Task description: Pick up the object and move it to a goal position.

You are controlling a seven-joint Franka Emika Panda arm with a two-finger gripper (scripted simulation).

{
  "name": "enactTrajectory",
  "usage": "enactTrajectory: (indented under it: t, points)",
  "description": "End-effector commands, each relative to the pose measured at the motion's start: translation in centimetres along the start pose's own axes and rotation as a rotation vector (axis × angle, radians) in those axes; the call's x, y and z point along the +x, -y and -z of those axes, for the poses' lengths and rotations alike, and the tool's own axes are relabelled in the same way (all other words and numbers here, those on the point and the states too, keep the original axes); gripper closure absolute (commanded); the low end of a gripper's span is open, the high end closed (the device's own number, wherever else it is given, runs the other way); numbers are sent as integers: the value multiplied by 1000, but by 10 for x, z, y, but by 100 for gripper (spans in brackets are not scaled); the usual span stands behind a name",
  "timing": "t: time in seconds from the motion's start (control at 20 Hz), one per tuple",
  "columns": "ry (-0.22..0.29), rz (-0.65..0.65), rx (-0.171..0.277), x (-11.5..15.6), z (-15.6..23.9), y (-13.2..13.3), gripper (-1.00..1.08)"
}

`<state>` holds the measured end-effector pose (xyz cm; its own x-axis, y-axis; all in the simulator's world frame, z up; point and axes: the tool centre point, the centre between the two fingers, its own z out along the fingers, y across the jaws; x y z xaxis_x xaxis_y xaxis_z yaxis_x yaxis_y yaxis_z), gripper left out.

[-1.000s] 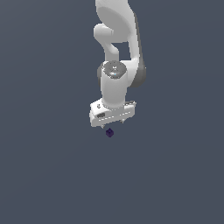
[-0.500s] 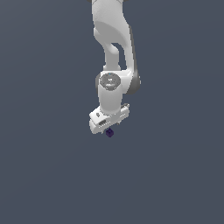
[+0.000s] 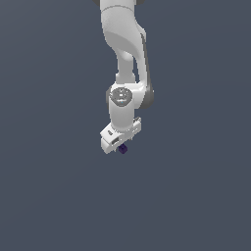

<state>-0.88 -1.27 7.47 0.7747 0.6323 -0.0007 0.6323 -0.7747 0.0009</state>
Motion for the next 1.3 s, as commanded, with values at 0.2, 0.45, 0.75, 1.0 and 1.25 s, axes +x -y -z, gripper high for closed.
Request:
enactTrajectory:
  t: [0.2,0.45,0.75,1.0,1.25]
  points:
    - [0,12,1,-1,-2,0,-92]
    - [0,13,1,-1,-14,0,-92]
    - [-1,16,1,-2,-43,1,-92]
    - [-1,17,1,-1,-53,0,-92]
    - [-1,17,1,-1,-53,0,108]
